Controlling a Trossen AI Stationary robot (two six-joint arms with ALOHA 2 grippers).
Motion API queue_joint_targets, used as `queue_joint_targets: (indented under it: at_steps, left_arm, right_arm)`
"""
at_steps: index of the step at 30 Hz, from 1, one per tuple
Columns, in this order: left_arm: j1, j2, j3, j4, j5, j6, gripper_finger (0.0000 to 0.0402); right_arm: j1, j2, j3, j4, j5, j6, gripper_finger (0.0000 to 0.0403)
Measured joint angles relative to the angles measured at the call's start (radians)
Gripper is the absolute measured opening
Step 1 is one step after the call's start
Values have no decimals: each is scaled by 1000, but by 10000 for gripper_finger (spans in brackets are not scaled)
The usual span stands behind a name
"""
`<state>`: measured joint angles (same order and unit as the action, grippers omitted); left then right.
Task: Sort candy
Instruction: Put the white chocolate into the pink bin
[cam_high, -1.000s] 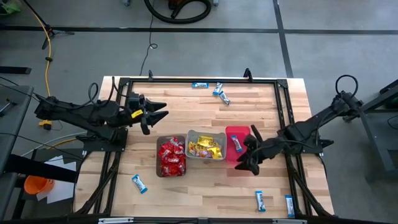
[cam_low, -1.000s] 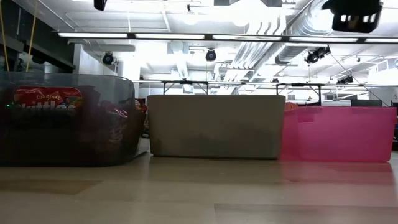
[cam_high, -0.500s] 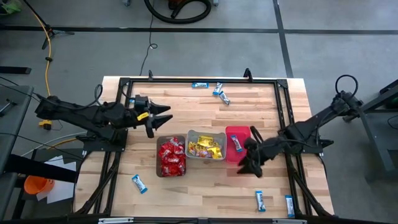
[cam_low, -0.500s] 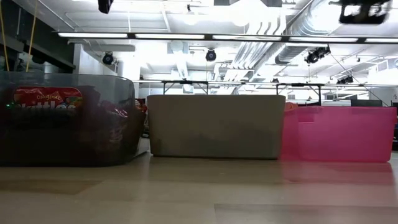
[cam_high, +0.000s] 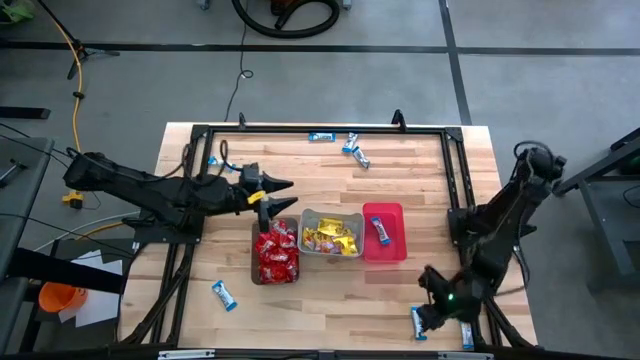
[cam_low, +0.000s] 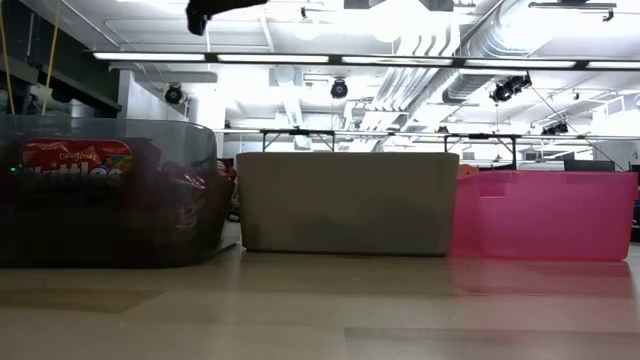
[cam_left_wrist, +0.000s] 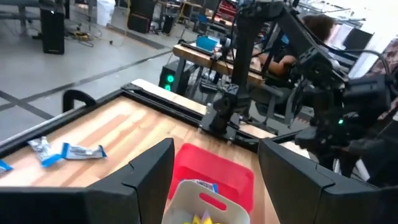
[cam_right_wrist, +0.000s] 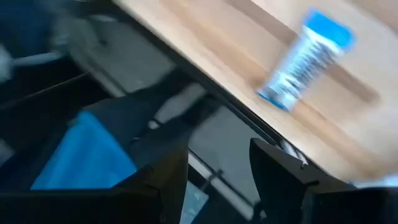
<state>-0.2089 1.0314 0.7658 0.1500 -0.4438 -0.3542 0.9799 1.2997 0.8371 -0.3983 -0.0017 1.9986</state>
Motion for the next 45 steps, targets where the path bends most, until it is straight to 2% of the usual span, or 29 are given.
queue_joint_targets:
  at_steps: [4,7,16,27,30,32,37,42,45]
  left_arm:
    - [0,50,0,43,35,-11,220]
    - [0,65,0,51,42,-11,220]
    - [0,68,0,58,48,-37,220]
    - [0,68,0,52,70,-31,220]
    - [0,67,0,52,70,-29,220]
    - [0,67,0,51,70,-29,220]
    - [0,33,7,80,77,-31,220]
    - [0,-80,43,112,78,78,220]
    - [0,-141,42,103,58,113,220]
  right_arm:
    - [16,117,0,8,-127,163,158]
    - [8,197,0,22,-167,213,156]
    - [-72,340,0,51,-175,222,156]
    - [-97,400,4,28,-217,222,155]
    - [-96,401,4,8,-207,200,141]
    - [-94,401,4,3,-206,185,115]
    - [-93,378,67,-100,-125,64,17]
    - [-98,289,193,-262,-3,-89,19]
    - [-116,226,234,-317,151,-232,7]
